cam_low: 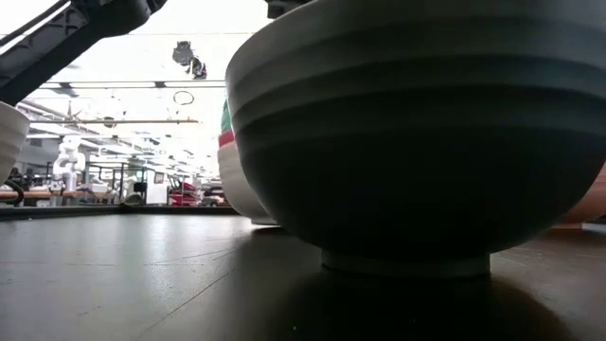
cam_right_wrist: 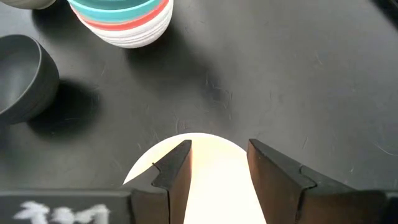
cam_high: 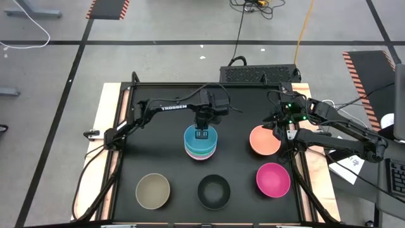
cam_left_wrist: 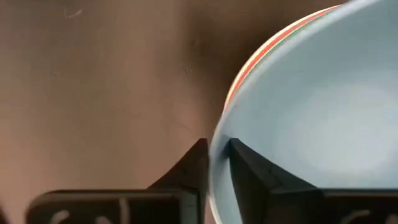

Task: Nest bowls inside each other
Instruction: Stack the blue bowl on top of the green bowl, then stack the light orange bowl on top of the blue bowl

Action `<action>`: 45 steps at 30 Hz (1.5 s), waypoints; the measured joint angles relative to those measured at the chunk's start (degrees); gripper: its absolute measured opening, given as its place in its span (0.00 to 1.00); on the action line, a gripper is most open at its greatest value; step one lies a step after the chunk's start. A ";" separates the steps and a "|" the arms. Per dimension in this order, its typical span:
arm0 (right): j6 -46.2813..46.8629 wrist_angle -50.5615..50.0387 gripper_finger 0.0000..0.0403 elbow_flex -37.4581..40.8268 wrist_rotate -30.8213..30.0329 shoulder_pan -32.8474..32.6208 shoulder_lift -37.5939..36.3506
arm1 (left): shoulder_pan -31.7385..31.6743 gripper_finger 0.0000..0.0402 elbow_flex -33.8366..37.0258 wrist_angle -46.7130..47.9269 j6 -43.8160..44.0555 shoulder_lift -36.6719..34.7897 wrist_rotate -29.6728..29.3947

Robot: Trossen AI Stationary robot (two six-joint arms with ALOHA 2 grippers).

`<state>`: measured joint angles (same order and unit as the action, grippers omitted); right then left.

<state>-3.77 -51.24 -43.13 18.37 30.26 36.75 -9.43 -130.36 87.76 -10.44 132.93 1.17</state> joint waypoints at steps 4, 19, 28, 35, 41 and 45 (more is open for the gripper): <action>-0.03 0.00 0.36 0.00 0.00 0.01 0.00 | 0.14 0.25 0.12 -0.44 -0.15 0.25 -0.33; -0.13 -0.02 0.36 0.00 0.00 0.01 0.00 | 2.15 0.43 0.01 -0.65 1.66 -5.11 -1.85; 0.00 -0.02 0.36 0.00 0.00 0.02 0.01 | 2.81 0.43 -0.03 -0.47 2.34 -13.72 -4.72; 0.02 -0.02 0.36 0.00 0.00 0.02 0.00 | 4.00 0.43 0.61 -6.74 0.86 -26.88 3.19; 0.02 -0.02 0.36 0.00 0.00 0.02 0.00 | 6.15 0.43 11.67 -18.33 4.59 -38.82 1.32; 0.04 -0.02 0.36 0.00 0.00 0.01 -0.14 | 7.76 0.43 26.38 -23.28 7.25 -46.94 0.13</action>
<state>-3.73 -51.27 -43.13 18.37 30.27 36.61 -1.67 -103.97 64.47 -3.19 85.99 1.30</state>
